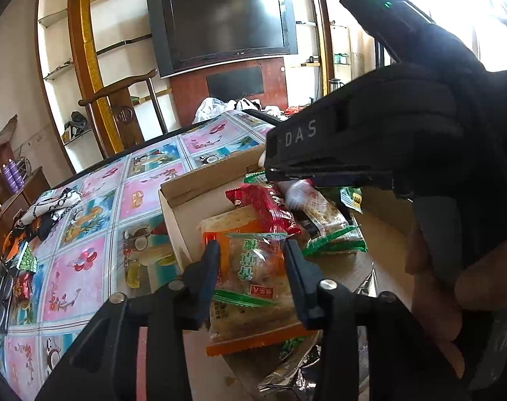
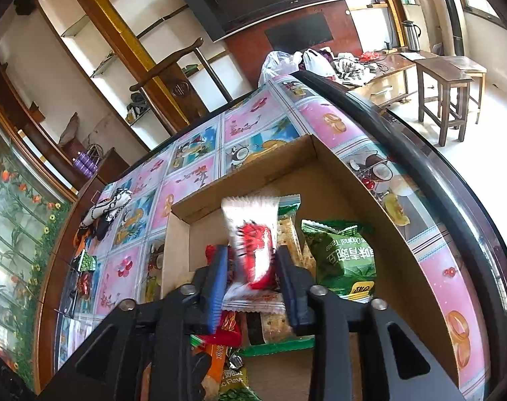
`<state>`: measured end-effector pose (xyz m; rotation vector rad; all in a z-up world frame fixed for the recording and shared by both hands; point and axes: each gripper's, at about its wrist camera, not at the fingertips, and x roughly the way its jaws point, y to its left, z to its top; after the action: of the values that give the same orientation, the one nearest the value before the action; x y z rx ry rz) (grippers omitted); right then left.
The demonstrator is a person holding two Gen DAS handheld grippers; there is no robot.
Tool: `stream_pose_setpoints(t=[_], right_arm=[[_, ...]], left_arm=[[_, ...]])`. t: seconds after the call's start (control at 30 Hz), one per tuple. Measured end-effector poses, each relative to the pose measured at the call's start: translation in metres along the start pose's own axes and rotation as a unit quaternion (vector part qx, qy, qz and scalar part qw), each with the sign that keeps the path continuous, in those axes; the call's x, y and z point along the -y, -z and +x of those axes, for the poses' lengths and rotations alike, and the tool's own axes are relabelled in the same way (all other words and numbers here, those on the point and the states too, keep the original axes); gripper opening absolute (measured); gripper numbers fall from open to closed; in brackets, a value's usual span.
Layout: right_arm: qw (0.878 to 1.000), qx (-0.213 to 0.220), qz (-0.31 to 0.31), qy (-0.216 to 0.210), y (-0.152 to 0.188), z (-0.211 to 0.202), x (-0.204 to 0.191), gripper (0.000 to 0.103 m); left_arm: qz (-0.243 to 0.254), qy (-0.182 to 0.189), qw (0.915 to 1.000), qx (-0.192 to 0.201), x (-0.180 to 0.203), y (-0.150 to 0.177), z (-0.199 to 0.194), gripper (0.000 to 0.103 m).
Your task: Organize snacks
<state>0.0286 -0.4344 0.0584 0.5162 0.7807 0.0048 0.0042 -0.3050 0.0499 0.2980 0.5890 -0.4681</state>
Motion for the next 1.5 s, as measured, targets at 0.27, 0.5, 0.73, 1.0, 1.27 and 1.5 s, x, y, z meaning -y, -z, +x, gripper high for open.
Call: stream_pose_setpoints(t=[0.27, 0.5, 0.73, 1.0, 1.27, 1.5], right_arm=[[0.999, 0.031, 0.001, -0.004, -0.002, -0.012, -0.003, 0.058], [0.998, 0.063, -0.011, 0.022, -0.003, -0.022, -0.009, 0.074], [0.991, 0.103, -0.029, 0.075, -0.004, -0.034, -0.014, 0.092], [0.975, 0.159, -0.053, 0.143, -0.003, -0.051, -0.025, 0.100], [0.943, 0.268, -0.090, 0.174, 0.017, -0.083, -0.047, 0.102], [0.926, 0.310, -0.126, 0.175, 0.068, -0.106, -0.065, 0.102]], left_arm=[[-0.009, -0.009, 0.9997, 0.019, -0.005, -0.002, -0.008, 0.064], [-0.027, -0.025, 0.9988, 0.033, -0.017, -0.002, -0.014, 0.087], [0.003, -0.059, 0.9968, 0.054, -0.019, 0.001, -0.030, 0.101], [-0.016, -0.056, 0.9973, 0.045, -0.039, 0.014, -0.050, 0.102], [-0.026, -0.103, 0.9929, 0.052, -0.060, 0.022, -0.057, 0.103], [-0.051, -0.109, 0.9912, 0.055, -0.081, 0.033, -0.078, 0.103]])
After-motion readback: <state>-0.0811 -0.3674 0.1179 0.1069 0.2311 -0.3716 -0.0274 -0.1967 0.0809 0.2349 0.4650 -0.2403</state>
